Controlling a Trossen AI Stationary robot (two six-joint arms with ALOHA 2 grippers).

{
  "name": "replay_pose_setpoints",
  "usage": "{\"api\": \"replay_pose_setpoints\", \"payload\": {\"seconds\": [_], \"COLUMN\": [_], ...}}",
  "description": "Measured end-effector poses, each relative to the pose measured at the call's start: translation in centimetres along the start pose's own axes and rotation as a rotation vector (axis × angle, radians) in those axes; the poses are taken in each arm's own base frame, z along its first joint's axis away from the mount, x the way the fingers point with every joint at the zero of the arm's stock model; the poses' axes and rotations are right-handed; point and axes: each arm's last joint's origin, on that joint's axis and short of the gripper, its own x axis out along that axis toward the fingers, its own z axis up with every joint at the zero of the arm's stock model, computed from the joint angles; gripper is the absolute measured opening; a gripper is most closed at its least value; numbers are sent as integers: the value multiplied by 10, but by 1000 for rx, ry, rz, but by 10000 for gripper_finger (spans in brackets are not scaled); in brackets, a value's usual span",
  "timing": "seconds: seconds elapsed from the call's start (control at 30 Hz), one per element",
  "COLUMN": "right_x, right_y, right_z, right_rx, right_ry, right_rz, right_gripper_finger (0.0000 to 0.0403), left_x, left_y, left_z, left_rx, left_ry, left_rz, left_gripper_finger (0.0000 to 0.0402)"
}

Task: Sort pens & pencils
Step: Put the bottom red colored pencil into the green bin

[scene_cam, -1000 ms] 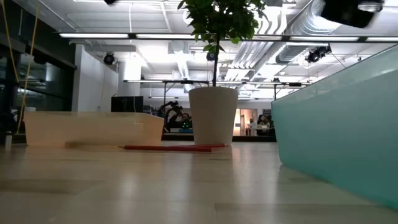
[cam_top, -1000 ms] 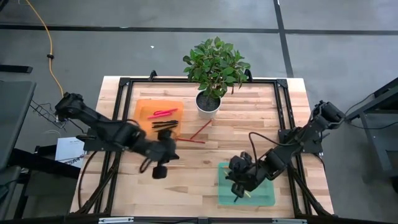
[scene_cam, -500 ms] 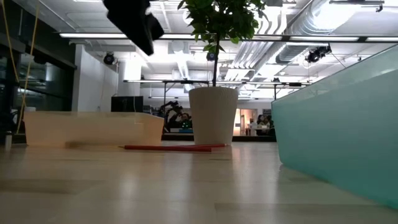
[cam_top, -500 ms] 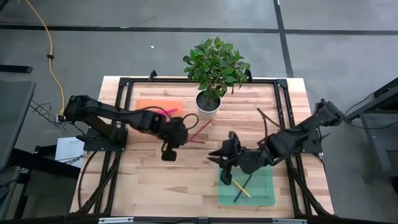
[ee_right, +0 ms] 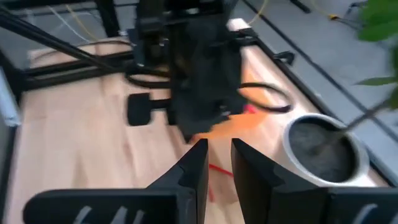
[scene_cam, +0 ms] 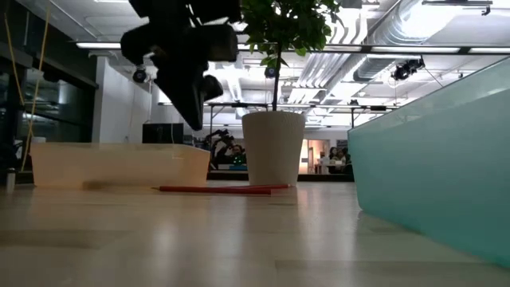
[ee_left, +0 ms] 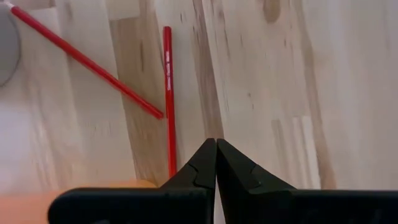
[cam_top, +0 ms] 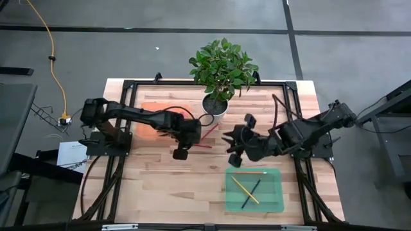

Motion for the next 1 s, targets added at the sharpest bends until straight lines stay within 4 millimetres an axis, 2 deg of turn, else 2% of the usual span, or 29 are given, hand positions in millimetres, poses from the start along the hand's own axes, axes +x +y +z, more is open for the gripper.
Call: {"api": "replay_pose_setpoints", "payload": {"seconds": [0.3,0.53,0.8,1.0], "right_x": [-33,-53,-55,-54], "right_y": [-29,-46,-49,-49], "right_z": [8,10,7,5], "right_rx": [0,9,-16,-30], "right_ry": [-40,-51,-28,-14], "right_rz": [-6,-2,-16,-23], "right_gripper_finger": [62,62,62,62], "left_x": [26,32,45,55], "left_y": [3,10,17,18], "left_z": [2,3,-3,2], "left_rx": [7,-4,-30,-29], "left_ry": [48,53,119,87], "left_rz": [26,68,44,33], "left_gripper_finger": [1,1,1,1]}}
